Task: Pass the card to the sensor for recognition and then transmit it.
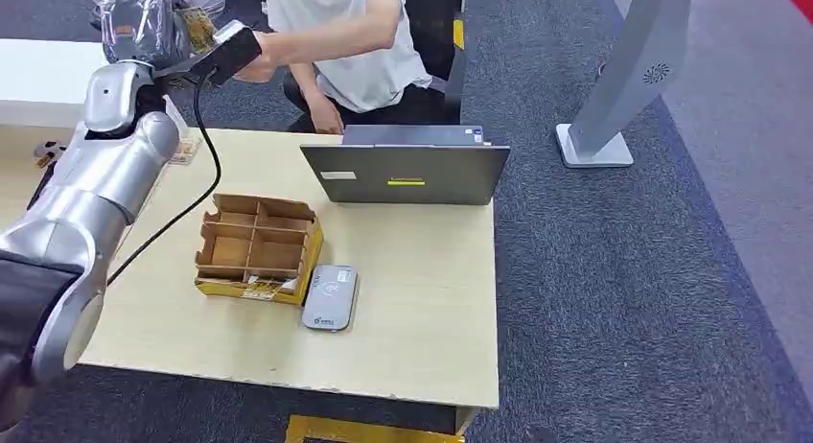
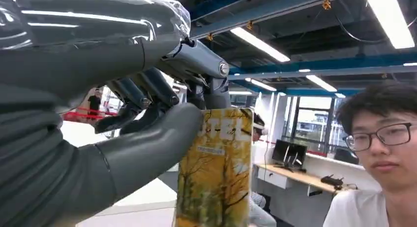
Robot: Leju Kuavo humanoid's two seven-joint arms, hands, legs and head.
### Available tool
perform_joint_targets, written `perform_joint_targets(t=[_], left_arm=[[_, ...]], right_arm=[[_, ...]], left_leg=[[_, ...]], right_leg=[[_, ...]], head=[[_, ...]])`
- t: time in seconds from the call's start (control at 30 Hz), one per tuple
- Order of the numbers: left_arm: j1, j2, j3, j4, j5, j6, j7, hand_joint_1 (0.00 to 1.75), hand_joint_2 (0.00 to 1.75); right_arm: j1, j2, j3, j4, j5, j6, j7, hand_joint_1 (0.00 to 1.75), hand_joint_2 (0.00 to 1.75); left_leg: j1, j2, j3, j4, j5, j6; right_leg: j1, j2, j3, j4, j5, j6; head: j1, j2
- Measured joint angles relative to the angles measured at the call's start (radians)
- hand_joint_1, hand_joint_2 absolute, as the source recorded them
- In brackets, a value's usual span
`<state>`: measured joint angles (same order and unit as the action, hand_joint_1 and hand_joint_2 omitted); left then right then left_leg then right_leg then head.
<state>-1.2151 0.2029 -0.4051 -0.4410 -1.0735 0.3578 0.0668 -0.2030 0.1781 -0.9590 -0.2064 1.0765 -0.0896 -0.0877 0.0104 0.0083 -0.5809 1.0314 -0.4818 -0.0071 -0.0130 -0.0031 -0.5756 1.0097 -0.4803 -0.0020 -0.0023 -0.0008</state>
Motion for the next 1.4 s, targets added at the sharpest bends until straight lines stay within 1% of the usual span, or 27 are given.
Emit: perform_joint_targets(t=[0.1, 0.3, 0.43, 0.73, 0.8, 0.87, 0.97, 1.07, 1.1, 1.13, 1.23, 1.3, 1.4], left_arm=[[0.000, 0.000, -0.005, 0.003, -0.002, -0.003, 0.002, 1.75, 1.75], [0.001, 0.002, -0.005, 0.004, 0.006, 0.045, -0.009, 1.75, 1.75], [0.004, 0.002, -0.005, 0.003, 0.016, 0.066, -0.040, 1.75, 1.75], [0.008, -0.001, -0.005, 0.003, 0.019, 0.073, -0.050, 1.75, 1.75], [0.009, -0.001, -0.005, 0.003, 0.027, 0.075, -0.065, 1.75, 1.75], [0.021, -0.005, -0.005, -0.015, 0.043, 0.082, -0.095, 1.75, 1.75], [0.067, -0.013, -0.005, -0.105, 0.058, 0.065, -0.113, 1.75, 1.75], [0.142, -0.019, -0.005, -0.256, 0.070, -0.002, -0.107, 1.75, 1.75], [0.172, -0.023, -0.013, -0.329, 0.075, -0.035, -0.098, 1.75, 1.75], [0.199, -0.024, -0.020, -0.373, 0.076, -0.056, -0.092, 1.75, 1.75], [0.281, -0.027, -0.062, -0.555, 0.086, -0.132, -0.066, 1.75, 1.75], [0.322, -0.028, -0.087, -0.634, 0.092, -0.174, -0.055, 1.75, 1.75], [0.376, -0.028, -0.126, -0.725, 0.098, -0.226, -0.038, 1.75, 1.75]], right_arm=[[0.000, 0.000, 0.004, 0.000, -0.002, 0.001, 0.000, 0.00, 1.75], [0.000, 0.000, 0.006, 0.000, -0.004, 0.001, 0.000, 0.00, 1.75], [0.001, 0.000, 0.006, 0.000, -0.010, 0.000, 0.000, 0.00, 1.75], [0.001, 0.000, 0.006, 0.000, -0.012, 0.000, -0.002, 0.00, 1.75], [0.001, 0.000, 0.006, 0.000, -0.016, 0.000, -0.002, 0.00, 1.75], [0.003, 0.000, 0.006, 0.000, -0.022, -0.001, -0.007, 0.00, 1.75], [0.009, 0.000, 0.006, 0.000, -0.040, -0.004, -0.019, 0.00, 1.75], [0.019, 0.000, 0.006, 0.000, -0.060, -0.005, -0.033, 0.00, 1.75], [0.023, 0.000, 0.006, 0.000, -0.069, -0.005, -0.038, 0.00, 1.75], [0.026, 0.000, 0.006, 0.000, -0.074, -0.006, -0.042, 0.00, 1.75], [0.036, 0.000, 0.003, 0.000, -0.096, -0.008, -0.055, 0.00, 1.75], [0.041, 0.000, 0.001, 0.000, -0.107, -0.009, -0.060, 0.00, 1.75], [0.052, 0.000, -0.008, 0.000, -0.124, -0.011, -0.070, 0.00, 1.75]], left_leg=[[0.000, 0.000, 0.000, 0.000, 0.000, 0.000], [0.000, 0.000, 0.000, 0.000, 0.000, 0.000], [0.000, 0.000, 0.000, 0.000, 0.000, 0.000], [0.000, 0.000, 0.000, 0.000, 0.000, 0.000], [0.000, 0.000, 0.000, 0.000, 0.000, 0.000], [0.000, 0.000, 0.000, 0.000, 0.000, 0.000], [0.000, -0.001, 0.000, 0.000, 0.000, 0.000], [0.000, -0.001, 0.000, 0.000, 0.000, 0.000], [0.000, 0.000, 0.000, 0.000, 0.000, 0.000], [-0.001, 0.000, 0.000, 0.000, 0.000, 0.000], [-0.001, 0.000, -0.001, 0.000, -0.001, 0.000], [-0.001, 0.000, 0.000, 0.000, -0.001, 0.001], [0.000, 0.000, 0.000, 0.000, -0.001, 0.000]], right_leg=[[0.000, 0.000, 0.000, 0.000, 0.000, 0.000], [0.000, 0.000, 0.000, 0.000, 0.000, 0.000], [0.000, 0.000, 0.000, 0.000, 0.000, 0.000], [0.000, 0.000, 0.000, 0.000, 0.000, 0.000], [0.000, 0.000, 0.000, 0.000, 0.000, 0.000], [0.000, 0.000, 0.000, 0.000, 0.000, 0.000], [0.000, 0.000, 0.000, 0.000, 0.000, 0.000], [0.000, -0.001, 0.000, -0.001, 0.000, 0.000], [0.000, 0.000, 0.000, -0.001, 0.000, 0.000], [0.000, 0.000, 0.000, -0.001, 0.000, 0.000], [0.000, 0.000, 0.000, -0.001, 0.000, 0.000], [0.000, 0.000, 0.000, -0.001, 0.000, 0.000], [0.000, 0.000, 0.000, -0.001, 0.000, 0.000]], head=[[0.000, 0.000], [0.000, 0.000], [0.000, 0.000], [0.000, 0.000], [0.000, 0.000], [0.000, 0.000], [0.000, 0.000], [0.001, 0.000], [0.000, 0.000], [0.000, 0.000], [0.000, 0.000], [0.000, 0.000], [0.000, 0.000]])
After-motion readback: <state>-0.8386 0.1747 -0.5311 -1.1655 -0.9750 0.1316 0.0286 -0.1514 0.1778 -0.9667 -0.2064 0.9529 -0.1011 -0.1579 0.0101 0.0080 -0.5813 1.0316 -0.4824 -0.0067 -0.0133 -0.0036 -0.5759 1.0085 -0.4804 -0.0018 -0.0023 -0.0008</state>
